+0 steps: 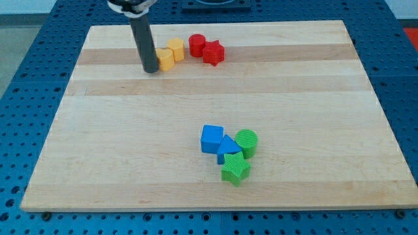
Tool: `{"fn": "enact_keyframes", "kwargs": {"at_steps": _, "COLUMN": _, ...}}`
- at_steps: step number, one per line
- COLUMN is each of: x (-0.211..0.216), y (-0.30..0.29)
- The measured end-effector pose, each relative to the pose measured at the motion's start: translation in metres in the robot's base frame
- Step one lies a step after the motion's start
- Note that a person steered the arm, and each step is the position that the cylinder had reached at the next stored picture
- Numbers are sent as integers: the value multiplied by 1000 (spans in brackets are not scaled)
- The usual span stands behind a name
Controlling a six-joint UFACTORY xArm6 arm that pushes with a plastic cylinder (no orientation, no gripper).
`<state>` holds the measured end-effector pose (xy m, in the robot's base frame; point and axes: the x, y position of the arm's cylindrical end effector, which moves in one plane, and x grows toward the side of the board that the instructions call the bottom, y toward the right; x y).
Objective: Push the blue triangle into the blue cube
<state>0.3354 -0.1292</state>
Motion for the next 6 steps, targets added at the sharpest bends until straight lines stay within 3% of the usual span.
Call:
{"fn": "enact_keyframes", "kwargs": {"at_steps": 2, "x": 0, "y": 5}}
{"fn": "enact_keyframes", "kwargs": {"at_steps": 3, "x": 32, "y": 12}}
{"fn": "enact_keyframes", "kwargs": {"at_steps": 4, "x": 70, "y": 14}}
{"fn": "enact_keyframes", "kwargs": {"at_steps": 6, "x": 214, "y": 3}}
